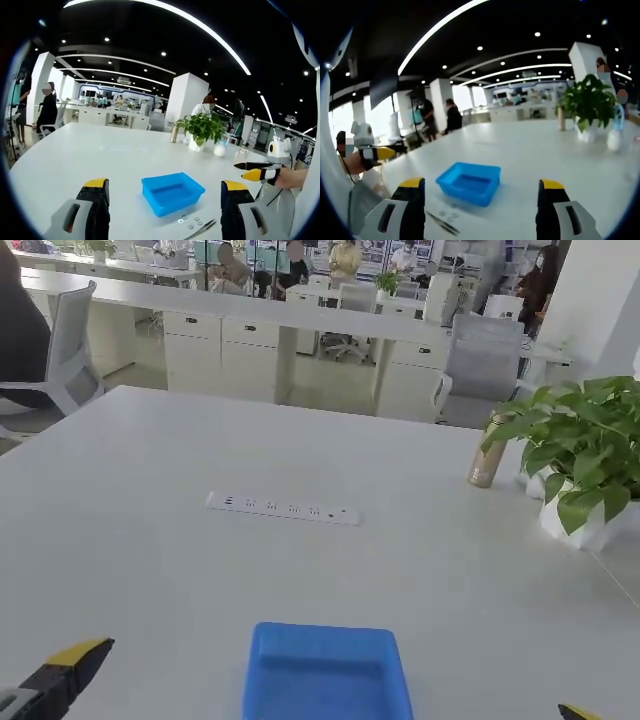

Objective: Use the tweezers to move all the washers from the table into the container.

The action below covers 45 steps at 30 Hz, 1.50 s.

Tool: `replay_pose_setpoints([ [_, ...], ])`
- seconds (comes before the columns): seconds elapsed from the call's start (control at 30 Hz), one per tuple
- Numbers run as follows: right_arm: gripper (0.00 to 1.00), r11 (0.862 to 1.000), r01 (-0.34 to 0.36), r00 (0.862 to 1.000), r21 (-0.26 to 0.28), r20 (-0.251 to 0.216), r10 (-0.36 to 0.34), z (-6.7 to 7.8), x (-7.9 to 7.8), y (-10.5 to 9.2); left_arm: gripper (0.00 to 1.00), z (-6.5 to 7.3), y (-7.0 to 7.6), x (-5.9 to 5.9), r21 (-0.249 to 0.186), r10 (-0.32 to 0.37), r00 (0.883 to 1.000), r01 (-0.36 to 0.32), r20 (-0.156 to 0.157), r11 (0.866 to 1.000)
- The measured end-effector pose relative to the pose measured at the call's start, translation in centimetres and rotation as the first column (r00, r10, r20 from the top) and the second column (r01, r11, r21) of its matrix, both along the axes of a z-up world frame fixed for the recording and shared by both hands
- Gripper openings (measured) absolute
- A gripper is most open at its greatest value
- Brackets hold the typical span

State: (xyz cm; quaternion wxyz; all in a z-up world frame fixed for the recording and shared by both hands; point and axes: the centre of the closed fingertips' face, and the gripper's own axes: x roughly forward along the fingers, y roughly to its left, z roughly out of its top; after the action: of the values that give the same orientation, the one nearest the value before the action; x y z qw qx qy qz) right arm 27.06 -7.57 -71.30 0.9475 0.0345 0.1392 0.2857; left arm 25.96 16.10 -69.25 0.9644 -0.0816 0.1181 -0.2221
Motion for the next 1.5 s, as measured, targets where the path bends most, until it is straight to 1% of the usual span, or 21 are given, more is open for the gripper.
replay_pose_setpoints([
  [0.03, 0.93, 1.0, 0.001, 1.0, -0.018, 0.006, -0.001, 0.0, 0.1, 0.0, 0.94, -0.1, -0.1, 0.0, -0.001, -0.004, 1.0, 0.004, -0.005, 1.0],
  [0.17, 0.97, 0.998, -0.019, 0.999, -0.06, -0.034, 0.017, -0.5, 0.3, 0.3, 0.9, -0.3, -0.3, 0.0, -0.003, -0.028, 0.999, 0.028, -0.022, 1.0],
  [0.23, 0.96, 0.997, -0.034, 0.999, -0.074, -0.037, 0.031, -0.6, 0.3, 0.5, 0.89, -0.4, -0.5, 0.0, -0.001, -0.04, 0.999, 0.04, -0.026, 0.999],
  [0.37, 0.94, 0.992, -0.065, 0.997, -0.106, -0.04, 0.061, -0.7, 0.0, 1.0, 0.87, -0.6, -0.8, -0.4, 0.028, -0.059, 0.998, 0.06, -0.038, 0.998],
  [0.57, 0.83, 0.983, -0.11, 0.992, -0.145, -0.077, 0.099, -1.8, -0.8, 1.7, 0.83, -1.9, -1.2, -1.1, 0.08, -0.103, 0.991, 0.109, -0.084, 0.991],
  [0.67, 0.77, 0.979, -0.13, 0.989, -0.154, -0.087, 0.117, -2.3, -1.1, 2.0, 0.8, -2.7, -1.4, -1.4, 0.121, -0.133, 0.985, 0.147, -0.111, 0.982],
  [0.73, 0.7, 0.976, -0.157, 0.984, -0.152, -0.105, 0.142, -2.7, -1.3, 2.4, 0.73, -3.1, -1.8, -1.7, 0.137, -0.161, 0.979, 0.178, -0.127, 0.974],
  [0.8, 0.61, 0.966, -0.194, 0.977, -0.169, -0.119, 0.175, -3.1, -1.5, 2.8, 0.67, -3.8, -2.3, -2.1, 0.14, -0.209, 0.965, 0.231, -0.158, 0.963],
  [0.9, 0.47, 0.931, -0.275, 0.959, -0.242, -0.145, 0.245, -4.1, -2.2, 3.5, 0.63, -5.1, -2.8, -2.5, 0.198, -0.255, 0.945, 0.295, -0.204, 0.935],
  [0.93, 0.44, 0.909, -0.308, 0.949, -0.28, -0.156, 0.274, -4.5, -2.5, 3.9, 0.61, -5.6, -2.9, -2.6, 0.234, -0.274, 0.936, 0.324, -0.22, 0.917],
  [0.97, 0.42, 0.896, -0.326, 0.944, -0.301, -0.162, 0.288, -4.8, -2.6, 4.1, 0.56, -5.9, -3.1, -2.7, 0.249, -0.29, 0.928, 0.346, -0.233, 0.905],
  [1.0, 0.41, 0.879, -0.345, 0.937, -0.33, -0.174, 0.303, -5.6, -2.6, 4.1, 0.53, -6.3, -3.4, -2.8, 0.256, -0.316, 0.915, 0.378, -0.252, 0.89],
  [1.1, 0.36, 0.846, -0.389, 0.92, -0.365, -0.194, 0.339, -6.7, -2.8, 4.6, 0.45, -7.1, -4.1, -3.2, 0.258, -0.362, 0.885, 0.437, -0.292, 0.862],
  [1.17, 0.32, 0.831, -0.409, 0.912, -0.377, -0.202, 0.357, -7.0, -3.1, 5.0, 0.42, -8.0, -4.4, -3.4, 0.297, -0.385, 0.864, 0.479, -0.325, 0.826],
  [1.2, 0.3, 0.822, -0.421, 0.907, -0.384, -0.21, 0.366, -7.2, -3.3, 5.3, 0.4, -8.5, -4.4, -3.6, 0.345, -0.391, 0.854, 0.502, -0.342, 0.793],
  [1.23, 0.29, 0.817, -0.426, 0.904, -0.389, -0.212, 0.371, -7.3, -3.3, 5.4, 0.38, -8.7, -4.4, -3.6, 0.368, -0.394, 0.854, 0.507, -0.34, 0.779],
  [1.27, 0.28, 0.808, -0.435, 0.9, -0.397, -0.214, 0.38, -7.4, -3.5, 5.6, 0.36, -8.9, -4.8, -3.8, 0.379, -0.412, 0.843, 0.527, -0.346, 0.761],
  [1.33, 0.23, 0.795, -0.445, 0.895, -0.411, -0.215, 0.39, -7.7, -3.6, 5.7, 0.34, -9.1, -5.2, -3.9, 0.367, -0.419, 0.836, 0.536, -0.353, 0.76],
  [1.37, 0.21, 0.784, -0.455, 0.89, -0.423, -0.212, 0.403, -7.9, -3.7, 5.9, 0.34, -9.4, -5.5, -4.1, 0.361, -0.43, 0.826, 0.551, -0.364, 0.752],
  [1.4, 0.2, 0.783, -0.46, 0.888, -0.419, -0.22, 0.404, -8.1, -3.8, 6.0, 0.33, -9.6, -5.7, -4.2, 0.36, -0.437, 0.82, 0.56, -0.37, 0.746],
  [1.5, 0.21, 0.758, -0.491, 0.871, -0.429, -0.25, 0.423, -9.3, -4.2, 6.3, 0.29, -10.5, -6.1, -4.4, 0.377, -0.448, 0.799, 0.59, -0.401, 0.714],
])
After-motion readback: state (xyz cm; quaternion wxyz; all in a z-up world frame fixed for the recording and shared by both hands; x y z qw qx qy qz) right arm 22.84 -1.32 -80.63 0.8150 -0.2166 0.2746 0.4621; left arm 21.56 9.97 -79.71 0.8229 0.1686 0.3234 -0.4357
